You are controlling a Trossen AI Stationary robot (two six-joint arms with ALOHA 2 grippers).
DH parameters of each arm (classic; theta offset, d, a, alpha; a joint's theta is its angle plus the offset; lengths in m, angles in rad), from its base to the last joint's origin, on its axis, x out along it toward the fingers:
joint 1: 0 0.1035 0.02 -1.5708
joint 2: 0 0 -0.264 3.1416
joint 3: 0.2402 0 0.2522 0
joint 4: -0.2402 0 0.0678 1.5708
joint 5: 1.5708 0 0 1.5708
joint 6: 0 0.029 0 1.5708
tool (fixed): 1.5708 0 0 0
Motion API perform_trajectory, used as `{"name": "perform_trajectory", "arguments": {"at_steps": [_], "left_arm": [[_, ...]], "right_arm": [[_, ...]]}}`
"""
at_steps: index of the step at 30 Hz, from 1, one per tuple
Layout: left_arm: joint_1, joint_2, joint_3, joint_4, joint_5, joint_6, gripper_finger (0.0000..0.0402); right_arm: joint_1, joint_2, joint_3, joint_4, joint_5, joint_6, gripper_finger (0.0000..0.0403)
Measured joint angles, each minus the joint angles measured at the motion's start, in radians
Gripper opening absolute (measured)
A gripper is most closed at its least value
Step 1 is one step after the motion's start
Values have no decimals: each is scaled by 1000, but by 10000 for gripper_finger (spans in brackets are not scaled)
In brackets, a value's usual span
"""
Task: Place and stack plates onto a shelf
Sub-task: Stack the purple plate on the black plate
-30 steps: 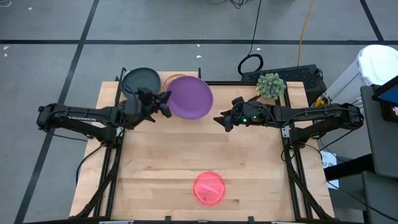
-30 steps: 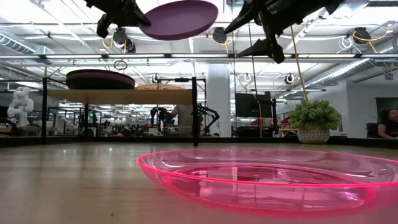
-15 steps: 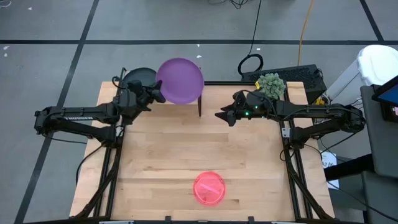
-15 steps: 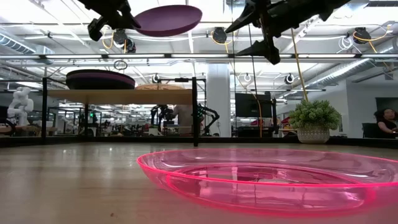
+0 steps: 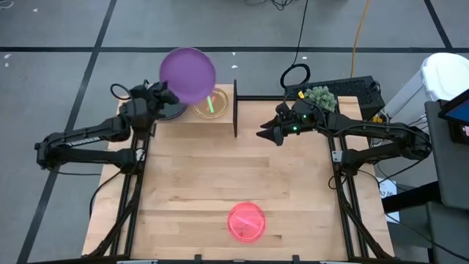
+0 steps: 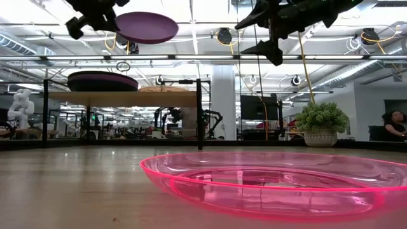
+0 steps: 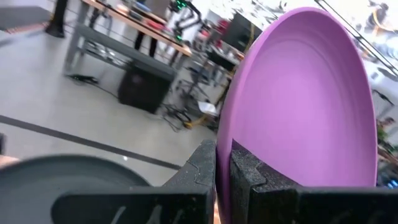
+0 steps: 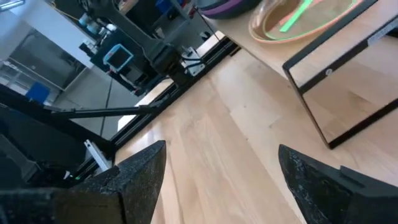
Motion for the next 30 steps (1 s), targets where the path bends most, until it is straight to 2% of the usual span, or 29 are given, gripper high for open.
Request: {"name": "perform_trajectory", "arguments": {"at_steps": [5, 9, 12, 18, 22, 30], "left_arm": [[75, -39, 0, -36, 0, 22, 13], [151, -57, 0, -84, 40, -75, 13], [196, -64, 0, -115, 84, -92, 13], [275, -65, 0, -240, 88, -246, 13], [305, -65, 0, -329, 89, -304, 13], [335, -107, 25, -384, 90, -285, 13]], "right_arm": [[-2, -8, 0, -1, 0, -30, 288], [-2, -10, 0, -3, 0, -71, 288], [-2, -10, 0, -5, 0, -72, 288], [-2, -10, 0, -6, 0, -71, 288], [-2, -10, 0, -6, 0, -86, 288], [-2, -10, 0, -6, 2, -117, 288]]}}
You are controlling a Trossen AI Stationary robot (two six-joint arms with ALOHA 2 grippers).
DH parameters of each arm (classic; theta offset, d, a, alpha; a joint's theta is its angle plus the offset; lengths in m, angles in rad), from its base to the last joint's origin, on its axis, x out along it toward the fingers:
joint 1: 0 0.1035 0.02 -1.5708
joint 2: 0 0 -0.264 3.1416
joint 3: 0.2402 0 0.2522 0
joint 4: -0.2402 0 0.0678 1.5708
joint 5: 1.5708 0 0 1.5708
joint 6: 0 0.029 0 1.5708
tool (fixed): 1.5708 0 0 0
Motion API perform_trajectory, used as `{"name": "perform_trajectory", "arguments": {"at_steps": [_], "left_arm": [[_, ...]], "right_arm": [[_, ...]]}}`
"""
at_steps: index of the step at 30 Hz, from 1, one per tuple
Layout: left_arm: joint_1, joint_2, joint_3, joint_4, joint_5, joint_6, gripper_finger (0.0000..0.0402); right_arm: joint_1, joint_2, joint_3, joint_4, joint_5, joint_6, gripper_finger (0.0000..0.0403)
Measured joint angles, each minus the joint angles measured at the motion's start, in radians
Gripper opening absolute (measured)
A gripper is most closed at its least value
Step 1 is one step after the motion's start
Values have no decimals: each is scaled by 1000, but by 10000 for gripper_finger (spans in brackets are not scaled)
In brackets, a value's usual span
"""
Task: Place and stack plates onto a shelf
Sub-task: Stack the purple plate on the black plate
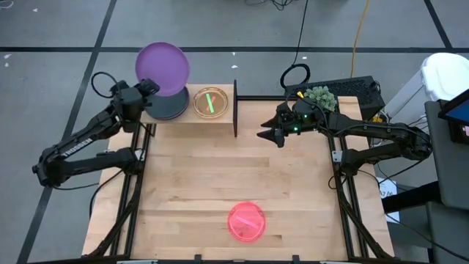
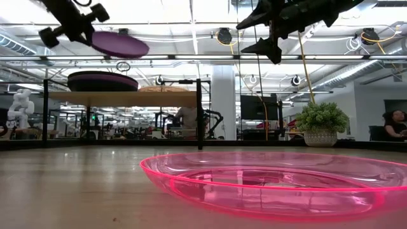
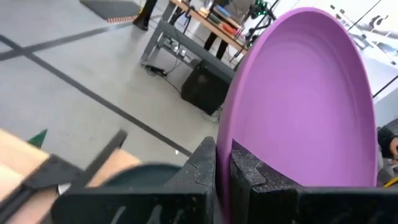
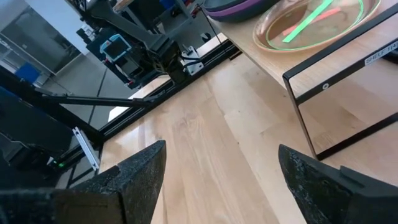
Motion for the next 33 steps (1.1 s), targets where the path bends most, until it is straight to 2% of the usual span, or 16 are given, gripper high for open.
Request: {"name": "perform_trajectory", "arguments": {"at_steps": [6, 10, 13, 19, 27, 33], "left_arm": [[33, 8, 173, -164, -3, 118, 13], [62, 40, 292, -392, 22, 89, 13], [86, 60, 332, -551, 79, 30, 13], [99, 71, 285, -608, 197, -80, 13], [99, 70, 185, -612, 235, -229, 13], [99, 70, 137, -608, 312, -282, 27]], "right_arm": [[0, 0, 0, 0, 4, -2, 288], [-4, 0, 0, 0, 28, -6, 288], [-11, 0, 0, 0, 58, -18, 288], [-24, 0, 0, 1, 60, -32, 288], [-24, 0, 0, 1, 57, -25, 288], [-24, 0, 0, 1, 56, -25, 288]]}}
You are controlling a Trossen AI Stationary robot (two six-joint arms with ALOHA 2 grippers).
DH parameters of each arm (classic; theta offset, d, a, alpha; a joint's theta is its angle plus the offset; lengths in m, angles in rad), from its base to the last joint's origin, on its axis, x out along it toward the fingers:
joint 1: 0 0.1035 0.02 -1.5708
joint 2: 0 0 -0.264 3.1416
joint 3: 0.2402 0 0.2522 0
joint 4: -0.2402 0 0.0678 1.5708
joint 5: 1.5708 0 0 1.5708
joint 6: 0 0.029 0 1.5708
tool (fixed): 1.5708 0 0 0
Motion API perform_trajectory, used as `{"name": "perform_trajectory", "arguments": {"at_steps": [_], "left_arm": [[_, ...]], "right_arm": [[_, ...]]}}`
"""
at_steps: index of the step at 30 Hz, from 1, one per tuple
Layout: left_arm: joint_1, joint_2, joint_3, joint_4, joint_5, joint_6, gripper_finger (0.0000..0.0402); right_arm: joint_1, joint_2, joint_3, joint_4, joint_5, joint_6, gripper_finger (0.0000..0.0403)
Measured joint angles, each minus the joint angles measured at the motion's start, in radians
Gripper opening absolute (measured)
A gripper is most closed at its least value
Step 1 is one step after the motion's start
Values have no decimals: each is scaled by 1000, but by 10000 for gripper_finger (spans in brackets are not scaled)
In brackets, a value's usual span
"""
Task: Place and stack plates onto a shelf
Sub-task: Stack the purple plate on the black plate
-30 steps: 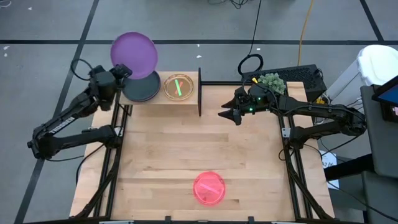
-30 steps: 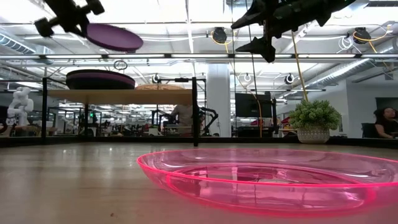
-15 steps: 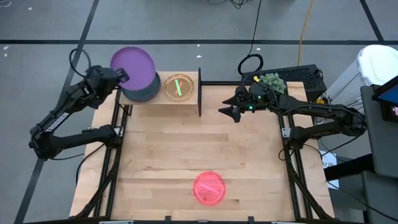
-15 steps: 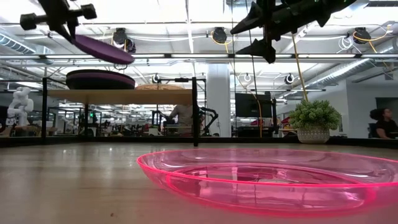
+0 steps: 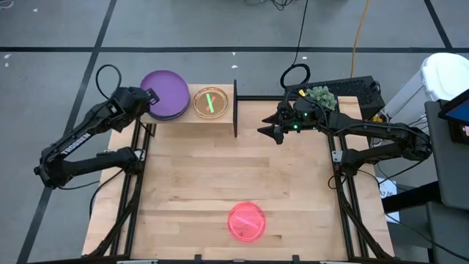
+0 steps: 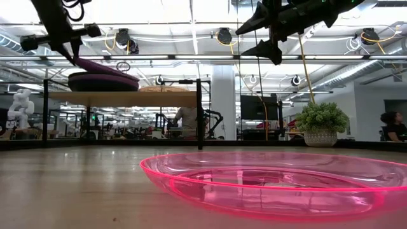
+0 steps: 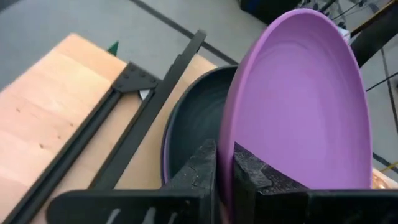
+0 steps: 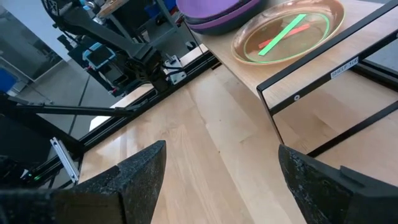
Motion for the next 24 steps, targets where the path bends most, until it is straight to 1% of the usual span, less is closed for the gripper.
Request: {"name": "perform_trajectory", "arguments": {"at_steps": [4, 10, 13, 16, 21, 24], "left_arm": [[0, 0, -10, -1, 16, -22, 37], [0, -2, -10, 0, 16, -33, 42], [0, -2, -10, 0, 15, -40, 51], [0, -2, -10, 0, 14, -43, 73], [0, -2, -10, -1, 15, -43, 120], [0, -2, -10, 1, 16, -67, 145]], "right_arm": [[0, 0, 0, 0, 0, -1, 288], [0, 0, 0, 0, -1, -8, 288], [0, 0, 0, 0, -1, -10, 288], [0, 0, 0, 0, -1, -10, 288], [0, 0, 0, 0, -1, -11, 288], [0, 0, 0, 0, -1, -10, 288]]}}
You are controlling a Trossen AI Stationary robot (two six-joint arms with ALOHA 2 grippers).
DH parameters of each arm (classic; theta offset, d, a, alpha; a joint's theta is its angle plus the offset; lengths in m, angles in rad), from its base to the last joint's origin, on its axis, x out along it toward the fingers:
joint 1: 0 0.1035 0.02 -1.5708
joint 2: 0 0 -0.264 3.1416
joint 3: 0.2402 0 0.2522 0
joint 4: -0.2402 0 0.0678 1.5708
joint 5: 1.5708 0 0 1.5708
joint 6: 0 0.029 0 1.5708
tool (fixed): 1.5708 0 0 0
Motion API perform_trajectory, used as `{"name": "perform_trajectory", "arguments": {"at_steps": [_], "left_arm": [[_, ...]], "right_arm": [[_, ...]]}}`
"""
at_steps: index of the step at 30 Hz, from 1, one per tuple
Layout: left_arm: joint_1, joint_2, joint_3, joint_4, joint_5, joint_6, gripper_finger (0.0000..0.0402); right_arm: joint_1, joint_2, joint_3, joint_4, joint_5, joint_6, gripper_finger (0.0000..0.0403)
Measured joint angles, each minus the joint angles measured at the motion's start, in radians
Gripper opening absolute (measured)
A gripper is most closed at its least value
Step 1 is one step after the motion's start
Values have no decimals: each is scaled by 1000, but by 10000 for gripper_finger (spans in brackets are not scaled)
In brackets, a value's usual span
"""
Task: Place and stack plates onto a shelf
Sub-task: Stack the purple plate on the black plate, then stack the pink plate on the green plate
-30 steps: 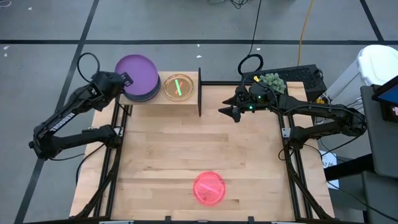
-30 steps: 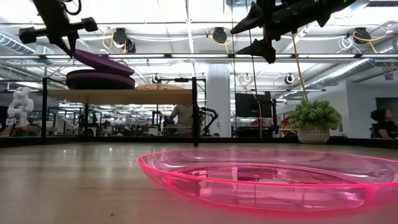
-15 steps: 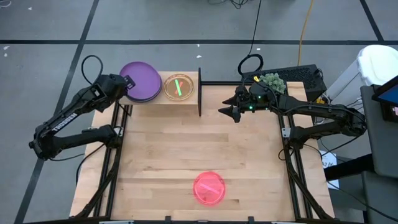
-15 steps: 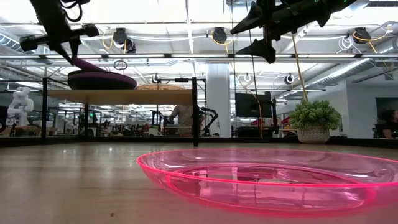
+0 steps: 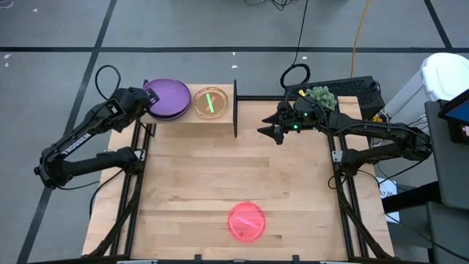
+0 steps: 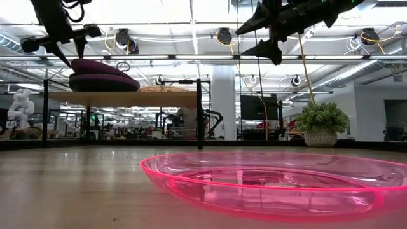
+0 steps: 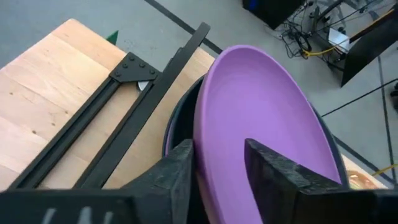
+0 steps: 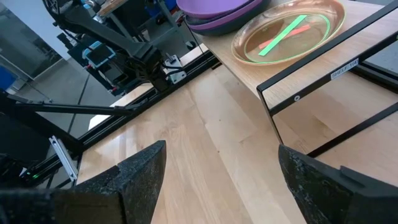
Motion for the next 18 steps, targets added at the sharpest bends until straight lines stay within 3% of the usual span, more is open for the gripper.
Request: {"name": "perform_trajectory", "arguments": {"at_steps": [6, 12, 18], "left_arm": [[0, -21, 0, 18, 87, 37, 193], [0, -53, 0, -19, 99, 63, 247], [0, -97, 1, 18, 132, 132, 272]], "right_arm": [[0, 0, 0, 0, -1, 11, 288], [0, 0, 0, 0, -3, 11, 288], [0, 0, 0, 0, -3, 46, 288]]}}
